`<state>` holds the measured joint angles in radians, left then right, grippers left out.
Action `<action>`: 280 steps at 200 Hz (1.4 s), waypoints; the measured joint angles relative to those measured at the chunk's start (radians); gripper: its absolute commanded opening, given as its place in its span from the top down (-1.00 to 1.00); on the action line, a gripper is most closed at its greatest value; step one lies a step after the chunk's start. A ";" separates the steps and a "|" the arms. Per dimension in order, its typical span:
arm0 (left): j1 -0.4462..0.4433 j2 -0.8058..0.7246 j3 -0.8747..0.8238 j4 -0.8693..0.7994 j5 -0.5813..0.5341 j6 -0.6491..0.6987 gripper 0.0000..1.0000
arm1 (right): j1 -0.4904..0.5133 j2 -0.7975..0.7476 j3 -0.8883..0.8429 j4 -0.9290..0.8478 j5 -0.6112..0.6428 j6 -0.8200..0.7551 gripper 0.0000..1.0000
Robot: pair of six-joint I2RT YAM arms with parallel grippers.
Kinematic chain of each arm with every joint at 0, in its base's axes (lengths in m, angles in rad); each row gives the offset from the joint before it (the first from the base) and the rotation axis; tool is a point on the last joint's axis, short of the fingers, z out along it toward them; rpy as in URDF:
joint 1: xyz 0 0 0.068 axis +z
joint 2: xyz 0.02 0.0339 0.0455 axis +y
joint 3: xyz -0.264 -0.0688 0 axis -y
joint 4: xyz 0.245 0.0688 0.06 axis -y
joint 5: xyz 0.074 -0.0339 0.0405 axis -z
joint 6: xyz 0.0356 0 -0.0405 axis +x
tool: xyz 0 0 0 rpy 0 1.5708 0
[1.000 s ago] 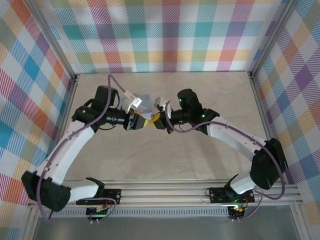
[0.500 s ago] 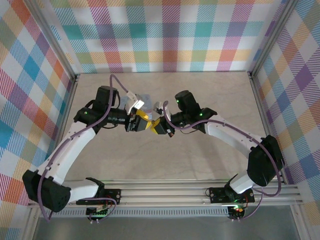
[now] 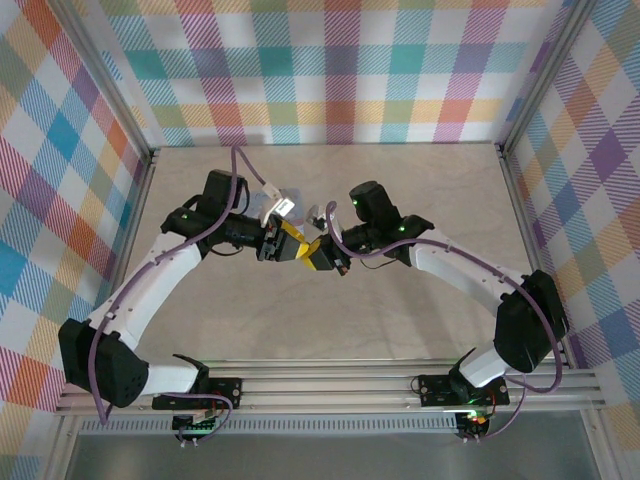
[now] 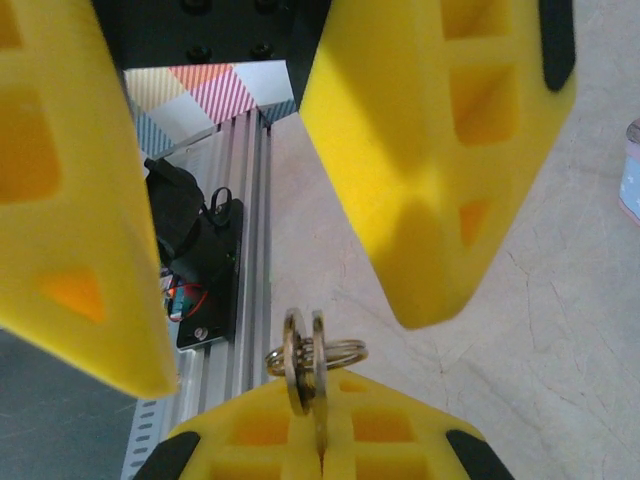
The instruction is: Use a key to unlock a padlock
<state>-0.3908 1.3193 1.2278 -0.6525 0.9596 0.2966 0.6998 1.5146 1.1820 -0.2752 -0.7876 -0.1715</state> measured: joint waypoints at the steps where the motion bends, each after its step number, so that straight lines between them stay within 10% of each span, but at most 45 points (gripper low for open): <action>1: 0.000 0.001 0.000 0.000 0.001 0.001 0.30 | 0.000 0.000 0.000 0.000 0.000 0.000 1.00; 42: 0.000 0.034 0.009 -0.013 0.017 -0.014 1.00 | 0.000 0.010 0.004 -0.014 0.000 0.001 1.00; 91: -0.001 0.043 0.013 0.006 -0.004 -0.073 1.00 | -0.006 0.011 0.002 -0.004 0.029 0.022 0.92; 135: -0.001 0.043 -0.025 0.079 -0.062 -0.206 1.00 | -0.038 -0.050 -0.115 0.132 0.066 0.118 0.24; 206: 0.010 0.037 -0.059 0.146 -0.197 -0.458 1.00 | -0.145 -0.201 -0.352 0.416 0.132 0.380 0.20; 280: 0.010 0.039 -0.034 0.128 -0.291 -0.674 1.00 | -0.048 -0.111 -0.259 0.440 0.183 0.296 -0.12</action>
<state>-0.3809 1.3579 1.1934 -0.5247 0.6682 -0.3775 0.6521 1.4036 0.9230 0.1646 -0.6044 0.1246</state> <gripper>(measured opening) 0.045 0.558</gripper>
